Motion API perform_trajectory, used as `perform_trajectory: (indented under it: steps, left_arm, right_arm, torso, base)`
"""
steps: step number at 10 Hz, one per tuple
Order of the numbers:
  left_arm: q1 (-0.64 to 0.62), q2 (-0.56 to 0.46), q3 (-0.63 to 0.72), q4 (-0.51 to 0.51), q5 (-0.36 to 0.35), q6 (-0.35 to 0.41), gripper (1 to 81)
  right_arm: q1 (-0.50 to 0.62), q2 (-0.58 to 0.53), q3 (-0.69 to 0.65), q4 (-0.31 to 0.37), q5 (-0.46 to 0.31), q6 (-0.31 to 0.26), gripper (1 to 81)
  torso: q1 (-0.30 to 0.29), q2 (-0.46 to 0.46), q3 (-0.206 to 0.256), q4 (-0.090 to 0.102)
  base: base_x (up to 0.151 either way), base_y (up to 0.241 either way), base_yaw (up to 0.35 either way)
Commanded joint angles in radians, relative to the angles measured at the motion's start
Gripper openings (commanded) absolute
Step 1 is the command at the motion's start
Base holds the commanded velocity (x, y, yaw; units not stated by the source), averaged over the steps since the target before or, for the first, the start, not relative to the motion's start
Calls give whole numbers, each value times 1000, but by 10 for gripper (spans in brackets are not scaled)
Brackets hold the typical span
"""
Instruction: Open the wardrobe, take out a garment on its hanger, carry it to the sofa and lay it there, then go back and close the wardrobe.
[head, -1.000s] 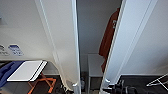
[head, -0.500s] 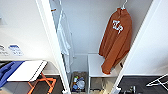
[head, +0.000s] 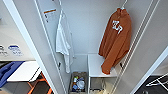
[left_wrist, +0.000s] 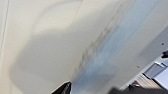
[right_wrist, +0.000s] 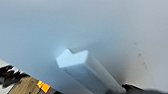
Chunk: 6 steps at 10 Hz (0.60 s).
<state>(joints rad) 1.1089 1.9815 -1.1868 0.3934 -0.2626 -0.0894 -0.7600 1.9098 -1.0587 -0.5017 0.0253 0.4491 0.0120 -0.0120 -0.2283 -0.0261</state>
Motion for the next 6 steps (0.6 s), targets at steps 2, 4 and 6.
perform_trajectory:
  steps: [2, 4, 6]
  left_arm:
    - [241, 33, -316, -18, -245, -84, 811]
    - [314, 155, -589, -21, -320, -213, 811]
    - [335, 278, -766, -25, -316, -256, 811]
  right_arm:
    - [-14, -10, -331, 130, -160, 121, 811]
    - [-109, 82, -565, 161, -160, 132, 811]
    - [-184, 195, -740, 167, -165, 132, 811]
  torso:
    - [-1, 0, 0, 0]
    - [-4, -2, 0, 0]
    - [-4, -2, 0, 0]
  base:
    - [0, 0, 0]
    - [0, 0, 0]
    - [0, 0, 0]
